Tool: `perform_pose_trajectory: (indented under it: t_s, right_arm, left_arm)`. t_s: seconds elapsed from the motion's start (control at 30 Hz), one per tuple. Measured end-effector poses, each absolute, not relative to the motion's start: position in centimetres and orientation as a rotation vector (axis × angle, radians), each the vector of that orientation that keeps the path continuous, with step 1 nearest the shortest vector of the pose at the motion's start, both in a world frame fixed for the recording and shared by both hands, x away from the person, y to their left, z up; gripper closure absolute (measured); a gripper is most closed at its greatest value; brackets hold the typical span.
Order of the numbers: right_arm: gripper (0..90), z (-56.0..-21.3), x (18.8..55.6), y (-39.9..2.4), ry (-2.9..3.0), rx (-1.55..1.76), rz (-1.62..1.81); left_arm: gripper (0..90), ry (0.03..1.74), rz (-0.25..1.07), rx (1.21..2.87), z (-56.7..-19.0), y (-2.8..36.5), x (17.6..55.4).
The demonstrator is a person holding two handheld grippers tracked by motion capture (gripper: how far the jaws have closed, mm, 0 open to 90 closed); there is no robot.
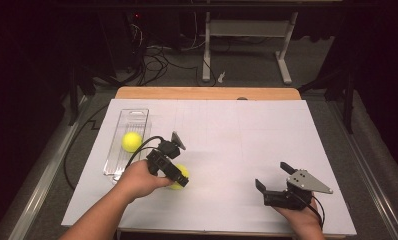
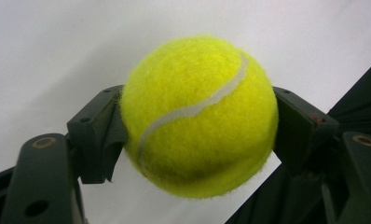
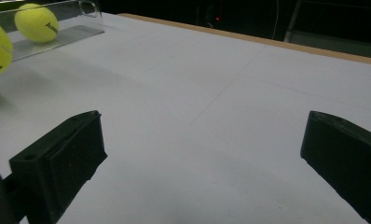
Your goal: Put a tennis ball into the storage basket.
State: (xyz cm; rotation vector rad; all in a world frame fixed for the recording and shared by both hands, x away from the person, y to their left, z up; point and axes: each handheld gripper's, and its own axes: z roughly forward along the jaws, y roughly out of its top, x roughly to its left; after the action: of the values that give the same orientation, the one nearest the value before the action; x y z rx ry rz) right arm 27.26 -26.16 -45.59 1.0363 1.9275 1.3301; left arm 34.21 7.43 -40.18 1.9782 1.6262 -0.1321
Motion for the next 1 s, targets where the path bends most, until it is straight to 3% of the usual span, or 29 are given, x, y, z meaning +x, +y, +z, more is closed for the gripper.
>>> perform_pose_trajectory:
  t_s: [0.67,1.0]
  right_arm:
    - [0.3,-45.7,26.9,-26.5,1.909,1.029,1.324]
    - [0.3,-45.8,26.9,-26.4,1.914,1.021,1.326]
  left_arm:
    - [26.8,1.673,-0.132,1.987,-40.2,9.3,34.0]
    - [26.8,1.678,-0.121,1.998,-38.4,10.5,34.3]
